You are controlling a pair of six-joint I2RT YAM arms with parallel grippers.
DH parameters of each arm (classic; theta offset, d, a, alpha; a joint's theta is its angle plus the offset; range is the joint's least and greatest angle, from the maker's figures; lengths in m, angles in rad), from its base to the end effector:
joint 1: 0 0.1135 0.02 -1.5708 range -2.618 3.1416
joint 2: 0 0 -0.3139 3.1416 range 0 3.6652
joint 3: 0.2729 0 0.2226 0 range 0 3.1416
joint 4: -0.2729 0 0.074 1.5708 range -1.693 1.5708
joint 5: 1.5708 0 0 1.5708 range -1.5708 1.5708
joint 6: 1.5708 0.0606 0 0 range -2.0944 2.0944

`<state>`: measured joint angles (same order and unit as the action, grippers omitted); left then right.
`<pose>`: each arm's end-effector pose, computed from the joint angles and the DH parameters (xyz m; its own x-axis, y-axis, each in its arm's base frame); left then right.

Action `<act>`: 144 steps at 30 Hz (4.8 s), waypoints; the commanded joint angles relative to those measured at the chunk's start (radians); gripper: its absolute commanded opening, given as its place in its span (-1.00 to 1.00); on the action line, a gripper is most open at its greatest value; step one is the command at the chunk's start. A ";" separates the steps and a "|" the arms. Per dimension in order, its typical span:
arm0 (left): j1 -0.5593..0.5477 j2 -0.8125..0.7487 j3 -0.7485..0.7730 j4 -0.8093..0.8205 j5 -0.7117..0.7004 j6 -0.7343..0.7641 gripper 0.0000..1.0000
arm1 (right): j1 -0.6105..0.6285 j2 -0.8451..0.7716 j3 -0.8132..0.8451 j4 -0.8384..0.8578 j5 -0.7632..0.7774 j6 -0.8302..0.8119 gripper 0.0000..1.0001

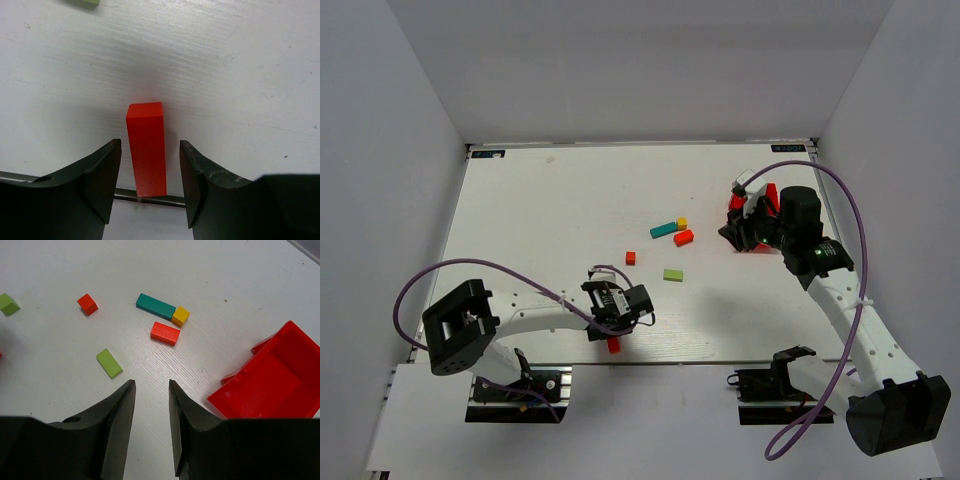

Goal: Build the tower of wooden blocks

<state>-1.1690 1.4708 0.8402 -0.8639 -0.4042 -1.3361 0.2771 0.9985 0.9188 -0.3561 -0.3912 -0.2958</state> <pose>0.1029 -0.1813 0.2186 -0.9023 -0.1631 -0.3991 -0.1852 0.9826 0.0171 0.1729 0.0732 0.3652 -0.2178 -0.3421 -0.9141 -0.6783 0.7265 -0.1103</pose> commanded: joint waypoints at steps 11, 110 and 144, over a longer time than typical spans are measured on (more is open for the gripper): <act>-0.015 0.025 -0.006 0.046 0.019 -0.020 0.09 | 0.004 -0.008 -0.003 0.032 -0.003 -0.002 -0.21; 0.591 0.766 0.994 -0.072 0.719 2.350 -0.76 | 0.000 0.037 -0.012 0.039 0.035 -0.016 -0.21; 0.582 0.705 0.973 -0.003 0.660 2.303 0.99 | -0.004 0.032 -0.014 0.036 0.029 -0.017 -0.21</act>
<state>-0.5827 2.2478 1.8145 -0.8783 0.2291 0.9726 0.2768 1.0481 0.9176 -0.3416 -0.3611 -0.3035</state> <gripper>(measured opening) 0.966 0.394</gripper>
